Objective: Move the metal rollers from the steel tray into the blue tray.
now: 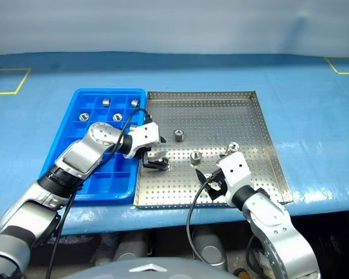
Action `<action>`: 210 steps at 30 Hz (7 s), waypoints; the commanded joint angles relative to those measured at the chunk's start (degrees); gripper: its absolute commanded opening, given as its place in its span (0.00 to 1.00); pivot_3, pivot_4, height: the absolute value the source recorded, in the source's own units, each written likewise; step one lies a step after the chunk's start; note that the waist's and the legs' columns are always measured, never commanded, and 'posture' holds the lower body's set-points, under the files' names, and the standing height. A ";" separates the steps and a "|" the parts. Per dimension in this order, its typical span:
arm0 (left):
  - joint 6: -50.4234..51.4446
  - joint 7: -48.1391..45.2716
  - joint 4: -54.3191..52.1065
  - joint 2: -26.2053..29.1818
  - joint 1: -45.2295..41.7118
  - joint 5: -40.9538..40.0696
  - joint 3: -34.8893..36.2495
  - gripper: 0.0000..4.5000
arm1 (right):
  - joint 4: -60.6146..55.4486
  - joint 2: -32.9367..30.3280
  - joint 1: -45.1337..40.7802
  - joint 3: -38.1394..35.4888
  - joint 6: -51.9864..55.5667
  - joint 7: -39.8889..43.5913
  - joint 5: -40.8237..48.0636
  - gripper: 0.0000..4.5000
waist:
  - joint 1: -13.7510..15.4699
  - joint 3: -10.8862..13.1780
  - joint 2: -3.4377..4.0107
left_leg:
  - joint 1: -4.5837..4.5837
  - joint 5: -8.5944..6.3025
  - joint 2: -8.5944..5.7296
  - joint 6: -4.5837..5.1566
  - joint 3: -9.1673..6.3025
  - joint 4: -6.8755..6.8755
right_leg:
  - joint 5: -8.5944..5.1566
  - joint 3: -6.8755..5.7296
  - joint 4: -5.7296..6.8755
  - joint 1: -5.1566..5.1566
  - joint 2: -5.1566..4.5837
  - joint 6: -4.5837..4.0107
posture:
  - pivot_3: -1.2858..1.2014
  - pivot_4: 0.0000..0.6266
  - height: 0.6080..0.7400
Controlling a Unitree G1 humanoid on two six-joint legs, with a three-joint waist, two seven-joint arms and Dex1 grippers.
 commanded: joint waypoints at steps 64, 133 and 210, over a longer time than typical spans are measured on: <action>-3.85 -9.55 -0.44 -2.87 -1.98 10.44 -3.20 0.38 | -0.50 3.14 -1.85 2.21 -1.81 -1.59 -1.05 1.00 | -0.22 -0.07 0.09 | 0.05 0.04 0.01 0.07 -0.01 0.05 | 0.01 0.02 0.06 0.04 0.03 0.02 | 0.48 0.24 1.00; 28.70 46.43 -20.19 -2.59 20.26 -2.29 39.28 0.38 | 5.50 5.11 -10.53 13.20 -1.68 2.39 -0.39 1.00 | 3.59 0.01 -0.12 | -0.04 0.06 -0.01 0.04 -0.11 0.02 | 0.19 -0.16 0.03 0.02 -0.08 -0.26 | 0.53 0.24 1.00; -0.62 20.07 34.06 -22.03 -15.87 6.68 9.05 0.99 | 0.56 6.10 -5.00 10.65 -2.03 -2.06 -0.87 1.00 | -0.82 0.00 -0.13 | -0.45 0.07 -0.09 0.05 -0.23 0.12 | 0.25 -0.17 -0.05 -0.26 -0.04 -0.23 | 0.47 0.24 1.00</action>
